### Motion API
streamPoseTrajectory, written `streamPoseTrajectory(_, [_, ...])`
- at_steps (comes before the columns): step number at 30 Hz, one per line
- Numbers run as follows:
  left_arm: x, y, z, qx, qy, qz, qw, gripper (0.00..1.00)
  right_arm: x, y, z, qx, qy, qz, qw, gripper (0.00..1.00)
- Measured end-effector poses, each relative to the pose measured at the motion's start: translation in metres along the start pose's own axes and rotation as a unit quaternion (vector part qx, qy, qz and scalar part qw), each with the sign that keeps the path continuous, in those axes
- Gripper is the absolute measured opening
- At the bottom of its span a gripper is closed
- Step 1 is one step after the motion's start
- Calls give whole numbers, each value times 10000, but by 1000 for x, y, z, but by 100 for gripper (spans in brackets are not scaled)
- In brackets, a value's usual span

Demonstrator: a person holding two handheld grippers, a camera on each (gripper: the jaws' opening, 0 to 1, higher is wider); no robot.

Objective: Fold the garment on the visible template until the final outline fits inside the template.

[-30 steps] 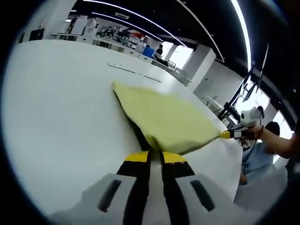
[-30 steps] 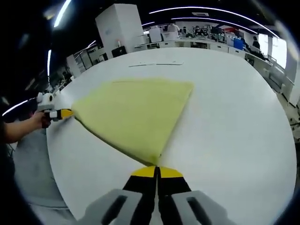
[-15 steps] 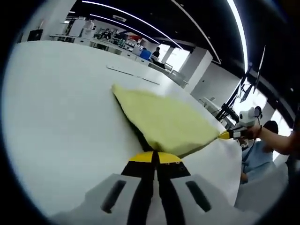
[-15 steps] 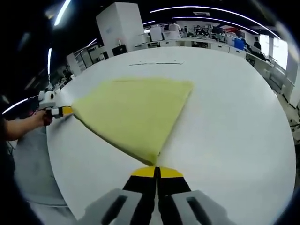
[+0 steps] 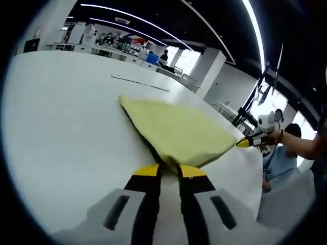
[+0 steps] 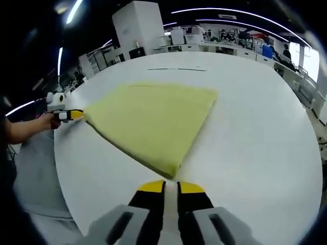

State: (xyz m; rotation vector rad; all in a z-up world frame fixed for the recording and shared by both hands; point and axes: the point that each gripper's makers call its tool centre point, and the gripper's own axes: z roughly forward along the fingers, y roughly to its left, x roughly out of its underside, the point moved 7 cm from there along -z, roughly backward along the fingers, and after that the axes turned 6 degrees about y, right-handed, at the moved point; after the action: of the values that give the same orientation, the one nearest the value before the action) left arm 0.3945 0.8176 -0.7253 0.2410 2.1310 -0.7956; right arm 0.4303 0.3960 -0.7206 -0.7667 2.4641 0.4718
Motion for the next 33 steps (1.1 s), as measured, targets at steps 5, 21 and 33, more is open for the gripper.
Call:
streamPoseTrajectory(5, [-1,-3,7,60,112,139,9998,6,-1,-1,0,29,-18,-35,10000,6])
streamPoseTrajectory(21, [0,-3,8,46,455,486,9978,0,-10,-3,2,-41,-277,-169,9995,0])
streamPoseTrajectory(33, [-1,2,-7,-186,853,961,9915,0,-8,-4,0,-4,-261,-132,9996,0])
